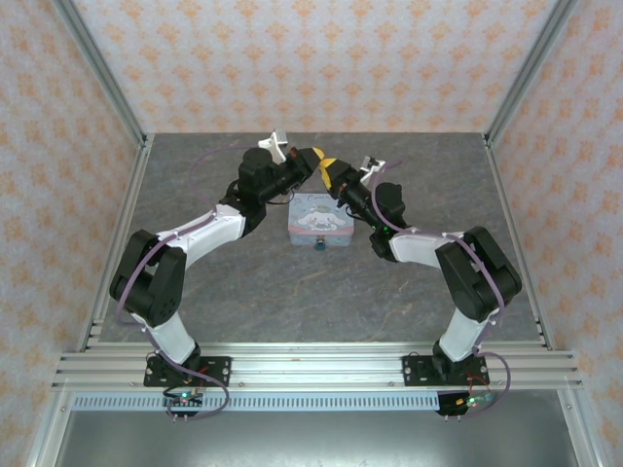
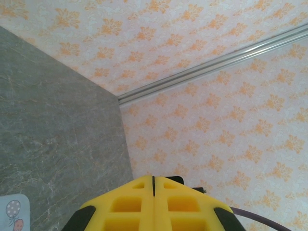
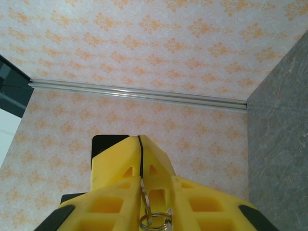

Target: Unlock a padlock with a key

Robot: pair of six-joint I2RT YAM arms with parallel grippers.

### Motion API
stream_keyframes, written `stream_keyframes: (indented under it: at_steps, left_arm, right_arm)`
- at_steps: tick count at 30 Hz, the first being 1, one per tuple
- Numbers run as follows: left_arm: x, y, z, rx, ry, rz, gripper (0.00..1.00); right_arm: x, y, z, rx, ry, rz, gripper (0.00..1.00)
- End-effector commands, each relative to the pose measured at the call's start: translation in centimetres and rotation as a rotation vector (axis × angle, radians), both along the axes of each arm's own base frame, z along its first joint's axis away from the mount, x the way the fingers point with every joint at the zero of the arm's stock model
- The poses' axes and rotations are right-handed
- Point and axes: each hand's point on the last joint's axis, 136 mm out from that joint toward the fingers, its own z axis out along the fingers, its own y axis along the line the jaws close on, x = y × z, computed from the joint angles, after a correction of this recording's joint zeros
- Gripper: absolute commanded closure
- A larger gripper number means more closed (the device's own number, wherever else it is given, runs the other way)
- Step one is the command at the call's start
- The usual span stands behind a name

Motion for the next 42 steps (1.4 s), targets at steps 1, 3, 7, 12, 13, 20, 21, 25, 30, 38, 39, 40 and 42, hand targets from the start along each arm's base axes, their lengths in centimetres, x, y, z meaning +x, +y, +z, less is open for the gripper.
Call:
stream_keyframes:
  at_steps: [1, 3, 7, 12, 13, 20, 21, 25, 30, 38, 39, 40, 42]
  left_arm:
    - [-0.1, 0.1, 0.9, -0.027, -0.035, -0.004, 1.00]
    - [-0.1, 0.1, 0.9, -0.026, -0.035, -0.005, 1.00]
    - [-0.1, 0.1, 0.8, -0.029, -0.034, -0.005, 1.00]
    - [-0.2, 0.3, 0.9, -0.032, -0.033, 0.002, 1.00]
    - [-0.2, 0.3, 1.0, -0.034, -0.033, 0.003, 1.00]
    - [-0.5, 1.0, 1.5, -0.035, -0.041, 0.029, 1.00]
    - [-0.5, 0.9, 1.4, -0.033, -0.036, 0.027, 1.00]
    - [-0.4, 0.9, 1.2, -0.039, -0.030, 0.026, 1.00]
    - [-0.5, 0.9, 1.3, -0.041, -0.031, 0.030, 1.00]
    - [-0.4, 3.3, 1.0, -0.004, 0.000, 0.124, 0.42]
    - [-0.4, 3.7, 1.0, -0.002, 0.003, 0.134, 0.38]
    - [-0.3, 4.1, 0.9, 0.002, 0.009, 0.144, 0.37]
    - [-0.2, 4.5, 0.7, 0.012, 0.021, 0.149, 0.36]
  right_arm:
    - [0.0, 0.4, 1.4, 0.023, -0.038, 0.011, 0.81]
    - [0.0, 0.3, 1.4, 0.024, -0.038, 0.008, 0.83]
    - [0.1, 0.1, 1.2, 0.022, -0.032, 0.002, 0.89]
    - [0.1, -0.1, 0.7, 0.018, -0.020, -0.004, 1.00]
    - [0.1, -0.2, 0.5, 0.016, -0.017, -0.007, 1.00]
    - [0.0, -1.5, -1.1, -0.002, 0.022, -0.039, 1.00]
    - [0.0, -1.6, -1.2, -0.002, 0.023, -0.042, 1.00]
    - [0.0, -1.5, -1.1, -0.001, 0.023, -0.036, 1.00]
    - [0.1, -1.5, -1.2, -0.002, 0.025, -0.035, 1.00]
    - [-0.4, -1.5, -1.0, -0.006, 0.013, -0.013, 1.00]
    - [-0.5, -1.6, -1.0, -0.008, 0.012, -0.010, 1.00]
    - [-0.5, -1.7, -1.1, -0.010, 0.014, -0.011, 1.00]
    - [-0.7, -1.8, -1.3, -0.015, 0.019, -0.008, 1.00]
